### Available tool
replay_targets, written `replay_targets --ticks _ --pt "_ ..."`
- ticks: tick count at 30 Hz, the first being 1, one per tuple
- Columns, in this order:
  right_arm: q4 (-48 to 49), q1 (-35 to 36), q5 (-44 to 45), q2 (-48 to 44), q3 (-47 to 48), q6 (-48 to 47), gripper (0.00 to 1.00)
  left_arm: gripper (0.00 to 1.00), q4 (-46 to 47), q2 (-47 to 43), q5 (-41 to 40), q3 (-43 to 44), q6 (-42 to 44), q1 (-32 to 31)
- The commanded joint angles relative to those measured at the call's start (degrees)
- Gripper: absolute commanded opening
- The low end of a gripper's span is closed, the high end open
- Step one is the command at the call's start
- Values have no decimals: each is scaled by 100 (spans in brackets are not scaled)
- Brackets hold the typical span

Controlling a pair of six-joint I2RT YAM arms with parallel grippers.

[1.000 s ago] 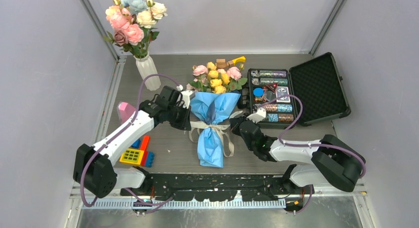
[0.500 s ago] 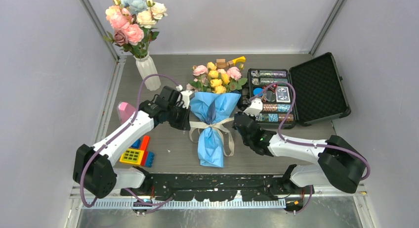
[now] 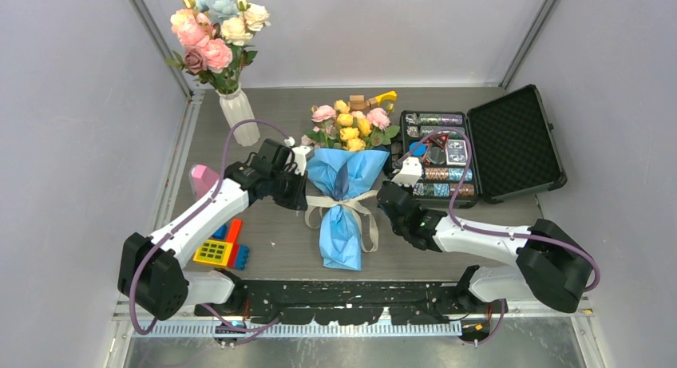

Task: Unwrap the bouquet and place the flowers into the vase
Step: Untie the ribbon from the wrapping paper.

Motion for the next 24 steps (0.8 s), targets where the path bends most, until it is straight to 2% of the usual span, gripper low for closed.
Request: replay_targets --ticks 1,13,24 --pt "87 17 364 -165 149 -115 0 0 26 -101 -35 -2 89 25" --pt "-262 2 1092 -564 128 -426 0 0 -58 -27 -273 35 76 32" --pt "-528 -174 1158 -711 90 -420 0 0 -92 9 -282 42 45 213"
